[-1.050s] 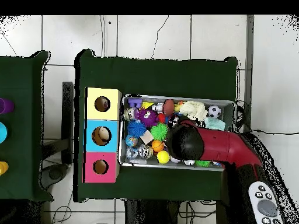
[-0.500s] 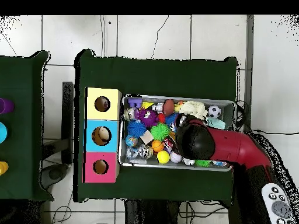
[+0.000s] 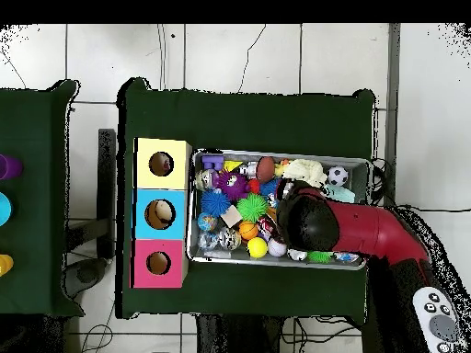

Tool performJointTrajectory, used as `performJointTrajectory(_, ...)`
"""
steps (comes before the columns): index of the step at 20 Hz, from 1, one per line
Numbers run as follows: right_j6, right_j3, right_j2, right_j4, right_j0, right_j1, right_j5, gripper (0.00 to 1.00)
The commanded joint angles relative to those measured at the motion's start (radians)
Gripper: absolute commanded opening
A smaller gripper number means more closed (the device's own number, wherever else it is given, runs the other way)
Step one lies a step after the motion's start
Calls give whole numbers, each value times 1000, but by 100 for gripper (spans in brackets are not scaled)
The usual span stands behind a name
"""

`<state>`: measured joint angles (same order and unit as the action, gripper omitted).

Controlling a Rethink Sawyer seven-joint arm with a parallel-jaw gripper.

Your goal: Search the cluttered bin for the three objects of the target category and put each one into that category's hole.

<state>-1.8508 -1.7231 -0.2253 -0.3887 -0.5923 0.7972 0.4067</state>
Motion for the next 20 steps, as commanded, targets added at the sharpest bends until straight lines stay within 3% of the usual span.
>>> performJointTrajectory(1, 72, -97, -65, -108, -2, -37, -39, 100)
performJointTrajectory(20, 131, -69, -118, -167, -75, -48, -24, 100)
